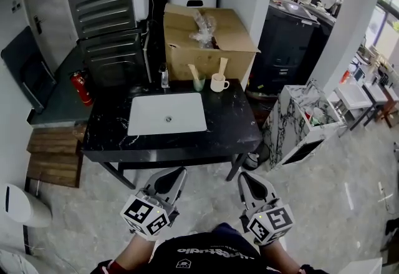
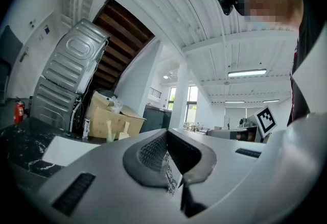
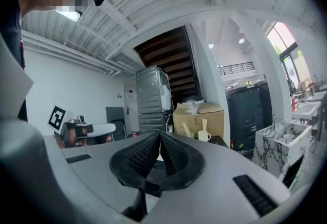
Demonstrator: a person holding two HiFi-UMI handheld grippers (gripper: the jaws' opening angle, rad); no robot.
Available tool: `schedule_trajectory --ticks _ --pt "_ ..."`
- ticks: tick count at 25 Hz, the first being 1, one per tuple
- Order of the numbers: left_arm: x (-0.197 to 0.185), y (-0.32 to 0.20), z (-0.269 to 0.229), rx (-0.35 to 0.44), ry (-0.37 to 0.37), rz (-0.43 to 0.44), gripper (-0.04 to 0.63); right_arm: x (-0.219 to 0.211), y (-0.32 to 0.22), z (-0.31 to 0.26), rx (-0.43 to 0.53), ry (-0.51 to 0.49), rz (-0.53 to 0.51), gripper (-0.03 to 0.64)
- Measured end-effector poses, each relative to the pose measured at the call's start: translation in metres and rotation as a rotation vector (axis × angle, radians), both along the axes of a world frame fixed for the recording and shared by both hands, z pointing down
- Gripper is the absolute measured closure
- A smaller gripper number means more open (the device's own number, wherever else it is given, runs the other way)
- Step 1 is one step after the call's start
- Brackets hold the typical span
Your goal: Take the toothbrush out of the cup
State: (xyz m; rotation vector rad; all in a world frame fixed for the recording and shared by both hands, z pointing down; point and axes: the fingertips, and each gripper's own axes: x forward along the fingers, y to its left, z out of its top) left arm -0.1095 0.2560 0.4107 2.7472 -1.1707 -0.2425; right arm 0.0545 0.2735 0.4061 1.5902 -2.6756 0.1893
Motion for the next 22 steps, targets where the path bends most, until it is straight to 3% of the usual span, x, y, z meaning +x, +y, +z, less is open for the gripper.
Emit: schedule_trajectory --ticks 10,22 --pt "-0.001 -0.018 0.013 -0.017 -0.003 0.013 0.58 -0.003 -0.015 0.015 -0.024 -0.007 0.004 0.578" --pt "0.022 -0.12 0.029 -0.063 -0.023 -0.059 0.58 0.023 -0.127 0.03 -0.049 -0.036 -0.053 0.578"
